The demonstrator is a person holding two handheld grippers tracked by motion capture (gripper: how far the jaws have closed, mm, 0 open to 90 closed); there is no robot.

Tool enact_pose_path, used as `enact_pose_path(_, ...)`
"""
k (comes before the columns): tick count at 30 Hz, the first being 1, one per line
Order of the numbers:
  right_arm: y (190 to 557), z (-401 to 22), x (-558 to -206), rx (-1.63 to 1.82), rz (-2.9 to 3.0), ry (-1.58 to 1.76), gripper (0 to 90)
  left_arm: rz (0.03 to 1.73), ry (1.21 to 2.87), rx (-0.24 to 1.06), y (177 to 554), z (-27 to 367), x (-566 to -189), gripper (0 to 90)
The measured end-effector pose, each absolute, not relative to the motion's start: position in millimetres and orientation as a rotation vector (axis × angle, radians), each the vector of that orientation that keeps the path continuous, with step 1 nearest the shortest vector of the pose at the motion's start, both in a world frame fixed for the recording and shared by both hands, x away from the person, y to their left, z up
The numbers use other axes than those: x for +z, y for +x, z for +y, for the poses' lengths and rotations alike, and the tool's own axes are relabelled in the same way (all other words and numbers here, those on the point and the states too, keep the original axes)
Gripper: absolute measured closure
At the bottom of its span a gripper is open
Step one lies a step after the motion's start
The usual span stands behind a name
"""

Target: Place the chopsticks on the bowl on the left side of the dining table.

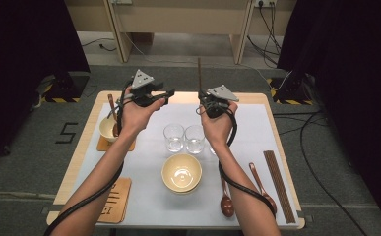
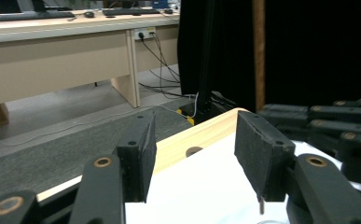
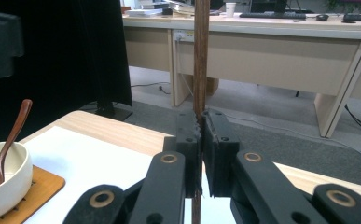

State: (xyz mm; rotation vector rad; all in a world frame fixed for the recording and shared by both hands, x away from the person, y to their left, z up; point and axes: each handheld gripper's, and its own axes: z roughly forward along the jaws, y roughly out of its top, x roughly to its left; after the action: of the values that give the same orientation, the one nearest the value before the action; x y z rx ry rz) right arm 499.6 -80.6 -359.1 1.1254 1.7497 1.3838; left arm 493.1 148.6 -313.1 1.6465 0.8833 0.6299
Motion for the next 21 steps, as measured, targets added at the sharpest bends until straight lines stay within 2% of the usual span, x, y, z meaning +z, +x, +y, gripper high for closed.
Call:
enact_pose_path(10, 497.8, -73.8, -360.2, 1.383, 1.766, 1.108, 85.6, 0.849, 1.666, 0.593, 503.8, 122.9, -306.0, 48.3)
enact_pose_path(21, 493.8, -70.1, -358.9, 1.388, 1.775, 1.09, 85.6, 0.833, 1.676, 0.553, 516.2, 98.3, -305.2, 54.4)
